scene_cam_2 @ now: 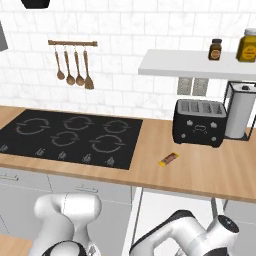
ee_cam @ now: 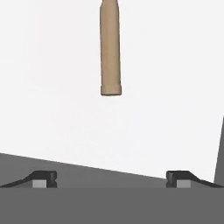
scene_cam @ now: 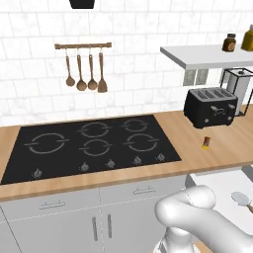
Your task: Pick the pizza cutter from the drawer and place it on the counter.
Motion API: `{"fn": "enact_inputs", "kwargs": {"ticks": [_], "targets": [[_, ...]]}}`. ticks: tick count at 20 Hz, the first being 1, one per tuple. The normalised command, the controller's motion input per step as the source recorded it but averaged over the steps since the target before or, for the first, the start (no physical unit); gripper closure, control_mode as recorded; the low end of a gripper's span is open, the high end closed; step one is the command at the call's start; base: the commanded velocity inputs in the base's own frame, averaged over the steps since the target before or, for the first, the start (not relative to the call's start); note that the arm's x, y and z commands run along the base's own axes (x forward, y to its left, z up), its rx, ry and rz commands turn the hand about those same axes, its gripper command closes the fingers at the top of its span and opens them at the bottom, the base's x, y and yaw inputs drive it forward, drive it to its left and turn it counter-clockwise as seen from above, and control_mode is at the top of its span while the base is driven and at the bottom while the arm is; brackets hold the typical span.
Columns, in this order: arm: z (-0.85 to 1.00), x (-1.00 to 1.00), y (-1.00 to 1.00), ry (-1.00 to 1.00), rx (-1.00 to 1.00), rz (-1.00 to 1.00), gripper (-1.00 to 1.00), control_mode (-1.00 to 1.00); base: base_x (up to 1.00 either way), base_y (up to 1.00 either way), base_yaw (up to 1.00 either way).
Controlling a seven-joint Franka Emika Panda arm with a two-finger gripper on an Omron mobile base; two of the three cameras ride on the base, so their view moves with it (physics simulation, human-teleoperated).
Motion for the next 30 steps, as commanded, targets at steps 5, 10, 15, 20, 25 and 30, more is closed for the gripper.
{"fn": "enact_inputs", "kwargs": {"ticks": [5, 10, 15, 20, 25, 30], "targets": [[0.09, 0.32, 0.60, -0.04, 0.00, 0.01, -1.00, -1.00, 0.00, 0.00, 0.00], [0.00, 0.37, 0.35, 0.00, 0.00, 0.01, -1.00, -1.00, 0.00, 0.00, 0.00], [-0.06, 0.33, 0.00, 0.00, 0.00, 0.00, -1.00, -1.00, 0.00, 0.00, 0.00], [-0.25, 0.31, -0.06, 0.00, -0.07, 0.00, -1.00, -1.00, 0.00, 0.00, 0.00], [-0.53, 0.08, -0.16, 0.00, -0.13, 0.00, -1.00, -1.00, 0.00, 0.00, 0.00], [-0.23, 0.17, -0.29, 0.05, -0.07, -0.01, -1.00, -1.00, 0.00, 0.00, 0.00]]}}
